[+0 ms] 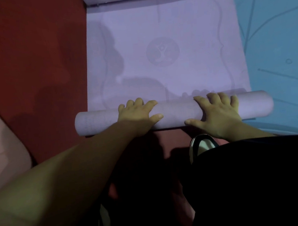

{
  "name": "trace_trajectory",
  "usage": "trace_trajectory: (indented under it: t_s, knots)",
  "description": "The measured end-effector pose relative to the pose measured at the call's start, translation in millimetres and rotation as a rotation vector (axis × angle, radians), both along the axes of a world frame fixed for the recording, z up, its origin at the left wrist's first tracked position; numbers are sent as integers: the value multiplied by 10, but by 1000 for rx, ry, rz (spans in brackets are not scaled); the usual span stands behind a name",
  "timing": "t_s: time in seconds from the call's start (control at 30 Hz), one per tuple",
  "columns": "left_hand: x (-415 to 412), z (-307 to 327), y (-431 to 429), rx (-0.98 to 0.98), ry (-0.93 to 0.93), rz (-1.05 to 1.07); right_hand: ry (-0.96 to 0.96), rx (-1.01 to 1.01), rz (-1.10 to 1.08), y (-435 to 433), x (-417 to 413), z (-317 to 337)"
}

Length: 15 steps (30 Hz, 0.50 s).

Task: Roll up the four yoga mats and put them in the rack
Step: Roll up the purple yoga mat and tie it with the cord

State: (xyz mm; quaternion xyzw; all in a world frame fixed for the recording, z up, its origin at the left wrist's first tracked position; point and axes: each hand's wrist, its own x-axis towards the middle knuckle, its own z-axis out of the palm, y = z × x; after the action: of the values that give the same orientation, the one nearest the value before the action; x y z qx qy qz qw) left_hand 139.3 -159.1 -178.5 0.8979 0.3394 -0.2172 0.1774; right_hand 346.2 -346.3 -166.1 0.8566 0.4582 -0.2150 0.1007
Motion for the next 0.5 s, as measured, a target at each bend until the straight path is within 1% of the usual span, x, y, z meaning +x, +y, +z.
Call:
trace_trajectory:
  t_s: [0.17,0.2,0.3,0.33,0.43,0.5]
  knots:
    - [34,46,-13,20,-19,26,12,-32,26,124,100,24]
    - [6,40,-56,52,-35,22,18,-42,25,143,114,25]
    - [-112,-57,-215,238,-193,-57,33,-63,28,183,149,34]
    - [-128,-79,-220,248,-204,-61,33,-63,28,187,149,33]
    - [-59,-13,-113,116,-65,-16,16,-21,27,162,112,28]
    - [-17,9,-48,74,-51,-18,-14,31,47,98,60,-14]
